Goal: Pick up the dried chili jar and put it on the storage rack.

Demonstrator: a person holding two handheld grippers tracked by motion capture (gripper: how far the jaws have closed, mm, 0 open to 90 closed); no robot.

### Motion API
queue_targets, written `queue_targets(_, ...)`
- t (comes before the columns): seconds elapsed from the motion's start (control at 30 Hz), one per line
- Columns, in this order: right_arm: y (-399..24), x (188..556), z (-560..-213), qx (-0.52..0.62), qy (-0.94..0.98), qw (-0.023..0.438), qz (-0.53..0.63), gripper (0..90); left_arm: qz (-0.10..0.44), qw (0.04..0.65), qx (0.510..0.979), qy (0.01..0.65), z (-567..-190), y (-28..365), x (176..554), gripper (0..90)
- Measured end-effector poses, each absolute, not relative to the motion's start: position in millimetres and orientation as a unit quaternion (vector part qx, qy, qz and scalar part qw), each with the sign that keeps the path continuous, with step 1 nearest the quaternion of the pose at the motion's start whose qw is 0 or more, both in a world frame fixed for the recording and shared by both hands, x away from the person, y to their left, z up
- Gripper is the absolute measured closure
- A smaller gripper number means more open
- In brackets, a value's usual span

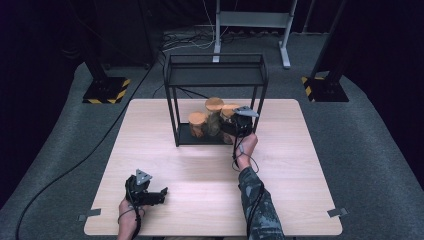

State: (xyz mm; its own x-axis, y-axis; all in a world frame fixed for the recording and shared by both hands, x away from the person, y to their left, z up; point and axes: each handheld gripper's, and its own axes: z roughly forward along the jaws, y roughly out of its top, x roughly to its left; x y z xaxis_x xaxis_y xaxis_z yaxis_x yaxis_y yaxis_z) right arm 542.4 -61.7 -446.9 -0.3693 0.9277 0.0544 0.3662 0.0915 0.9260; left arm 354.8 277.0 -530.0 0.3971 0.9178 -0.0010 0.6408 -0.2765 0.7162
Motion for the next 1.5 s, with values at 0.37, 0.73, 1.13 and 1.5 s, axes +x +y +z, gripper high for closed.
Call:
queue_targets(0.37,-61,544,-447,0.478,0.678,0.295,0.475,23.9,0.213,0.325,0.77,0.506,-530,277,355,2.5)
queue_targets(0.73,-60,543,-447,0.481,0.676,0.296,0.474,23.7,0.213,0.324,0.771,0.505,-530,277,355,2.5)
queue_targets(1.13,-59,539,-448,0.49,0.662,0.303,0.48,20.4,0.213,0.324,0.771,0.505,-530,277,355,2.6)
queue_targets(1.5,-58,526,-442,0.495,0.678,0.292,0.458,2.9,0.213,0.324,0.771,0.505,-530,277,355,2.6)
